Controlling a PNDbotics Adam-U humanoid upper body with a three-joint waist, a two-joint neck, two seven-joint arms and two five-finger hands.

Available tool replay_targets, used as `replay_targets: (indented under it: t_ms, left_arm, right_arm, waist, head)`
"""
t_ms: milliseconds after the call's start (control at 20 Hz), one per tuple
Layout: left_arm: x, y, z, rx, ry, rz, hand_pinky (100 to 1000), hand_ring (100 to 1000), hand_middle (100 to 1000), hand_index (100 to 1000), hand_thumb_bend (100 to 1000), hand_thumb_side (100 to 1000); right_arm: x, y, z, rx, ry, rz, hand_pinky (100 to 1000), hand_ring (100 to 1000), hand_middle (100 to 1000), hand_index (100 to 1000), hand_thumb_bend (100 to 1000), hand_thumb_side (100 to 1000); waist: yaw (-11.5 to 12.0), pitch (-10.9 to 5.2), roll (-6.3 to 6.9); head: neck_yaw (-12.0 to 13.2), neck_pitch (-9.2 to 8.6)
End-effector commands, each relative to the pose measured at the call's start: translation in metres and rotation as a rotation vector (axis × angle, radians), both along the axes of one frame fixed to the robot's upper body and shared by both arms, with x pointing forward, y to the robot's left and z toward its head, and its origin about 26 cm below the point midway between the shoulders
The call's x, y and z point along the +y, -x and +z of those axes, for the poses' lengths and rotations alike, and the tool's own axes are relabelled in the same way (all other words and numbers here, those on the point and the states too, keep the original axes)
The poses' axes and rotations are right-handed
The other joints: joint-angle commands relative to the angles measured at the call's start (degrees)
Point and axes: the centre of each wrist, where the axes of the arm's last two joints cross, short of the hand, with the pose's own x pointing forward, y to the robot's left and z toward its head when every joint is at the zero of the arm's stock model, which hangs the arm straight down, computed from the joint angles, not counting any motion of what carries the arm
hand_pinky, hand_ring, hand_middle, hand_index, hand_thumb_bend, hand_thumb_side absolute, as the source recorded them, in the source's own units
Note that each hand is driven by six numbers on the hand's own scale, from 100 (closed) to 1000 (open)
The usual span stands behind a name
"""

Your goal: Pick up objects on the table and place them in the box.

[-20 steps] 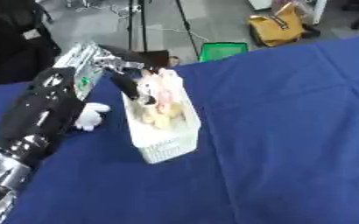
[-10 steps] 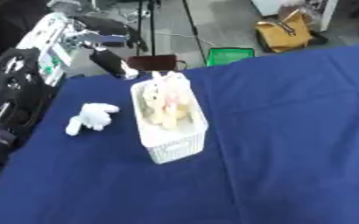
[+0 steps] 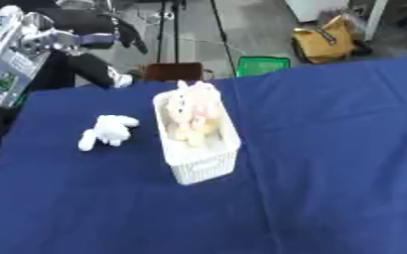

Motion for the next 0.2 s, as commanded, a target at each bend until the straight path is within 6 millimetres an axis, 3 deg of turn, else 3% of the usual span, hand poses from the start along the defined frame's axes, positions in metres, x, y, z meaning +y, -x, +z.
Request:
replay_targets:
  t_ms: [50,200]
  left_arm:
    - [0.004,0.029,0.019,-0.063,0.044,-0.026,751,776,797,859,128,630]
    - [0.002,0.052,0.002,-0.087,0.169,-0.098,741,735,768,855,100,633]
  right_arm:
    - [-0.002,0.003,0.011,-0.058,0.019,-0.006,730,632,577,730,100,829]
    - [-0.003,0.003,0.011,-0.065,0.011,-0.013,730,632,577,730,100,829]
  waist:
    - [0.25,-0.76,-0.2]
    - [0.72,-0.24,-0.65]
  head:
    - [-0.34,-0.02]
    - [-0.87,-0.59]
